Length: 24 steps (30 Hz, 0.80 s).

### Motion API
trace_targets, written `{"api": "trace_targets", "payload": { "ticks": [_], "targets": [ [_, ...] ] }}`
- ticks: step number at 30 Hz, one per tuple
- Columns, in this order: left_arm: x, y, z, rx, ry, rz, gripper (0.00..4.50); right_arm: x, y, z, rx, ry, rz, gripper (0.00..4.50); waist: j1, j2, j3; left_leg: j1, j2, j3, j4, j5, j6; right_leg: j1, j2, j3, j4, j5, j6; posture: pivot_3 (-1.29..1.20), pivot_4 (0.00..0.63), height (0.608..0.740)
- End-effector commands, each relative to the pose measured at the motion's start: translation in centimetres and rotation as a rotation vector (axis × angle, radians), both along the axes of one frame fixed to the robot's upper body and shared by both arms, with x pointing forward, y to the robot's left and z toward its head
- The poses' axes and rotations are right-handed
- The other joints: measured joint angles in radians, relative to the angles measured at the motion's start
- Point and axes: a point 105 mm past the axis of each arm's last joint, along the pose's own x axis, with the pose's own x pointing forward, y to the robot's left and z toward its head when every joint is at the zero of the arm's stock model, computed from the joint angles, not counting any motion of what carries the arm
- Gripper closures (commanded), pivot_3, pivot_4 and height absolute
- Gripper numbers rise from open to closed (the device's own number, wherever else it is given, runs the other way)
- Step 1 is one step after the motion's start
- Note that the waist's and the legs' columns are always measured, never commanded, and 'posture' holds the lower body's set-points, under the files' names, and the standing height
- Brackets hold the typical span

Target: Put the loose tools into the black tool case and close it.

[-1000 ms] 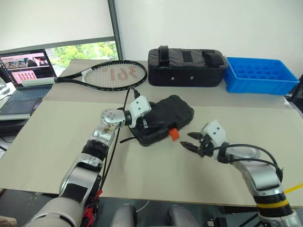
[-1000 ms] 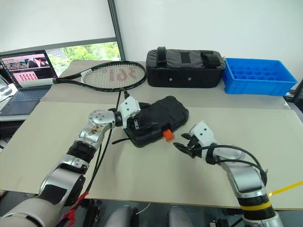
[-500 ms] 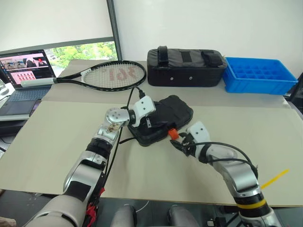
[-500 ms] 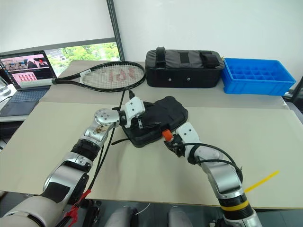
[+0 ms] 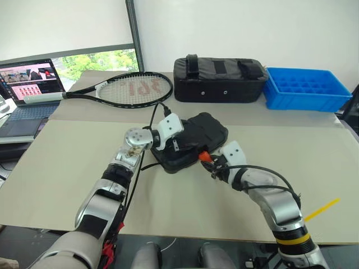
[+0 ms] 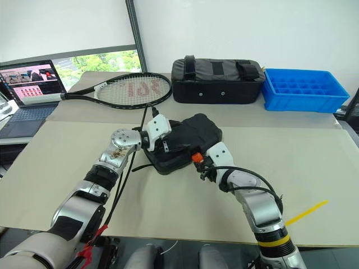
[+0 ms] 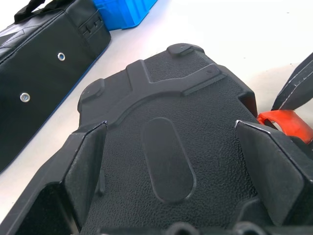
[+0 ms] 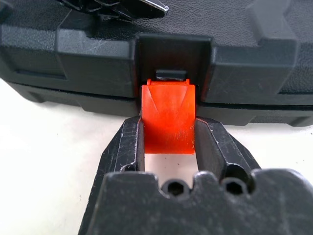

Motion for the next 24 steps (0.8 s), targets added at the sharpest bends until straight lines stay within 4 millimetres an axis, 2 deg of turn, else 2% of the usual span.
{"api": "trace_targets", "payload": {
  "ticks": [1,7,24],
  "targets": [
    [-0.6,0.4,-2.6,0.067,0.061,-0.004,0.00,0.7,-0.5,3.3,0.028,-0.170,-0.018,3.33,-0.001,0.000,0.000,0.000,0.000,0.000,0.000,0.000,0.000,0.000,0.000,0.000,0.000,0.000,0.000,0.00,0.150,0.708],
    [-0.8,0.4,-3.2,0.087,0.074,-0.013,0.00,0.3,-0.9,3.5,0.061,-0.210,0.012,3.33,0.000,0.000,0.000,-0.001,0.000,0.000,0.000,0.000,0.000,0.000,0.000,0.000,-0.001,0.000,0.000,0.00,0.150,0.708],
    [-1.0,0.2,-3.5,0.103,0.080,-0.032,0.00,1.0,-1.7,1.5,0.279,-0.324,-0.050,3.33,-0.001,0.000,0.000,0.000,0.000,0.000,0.000,0.000,0.000,0.000,0.000,0.000,-0.001,0.000,0.000,0.00,0.150,0.708]
  ]
}}
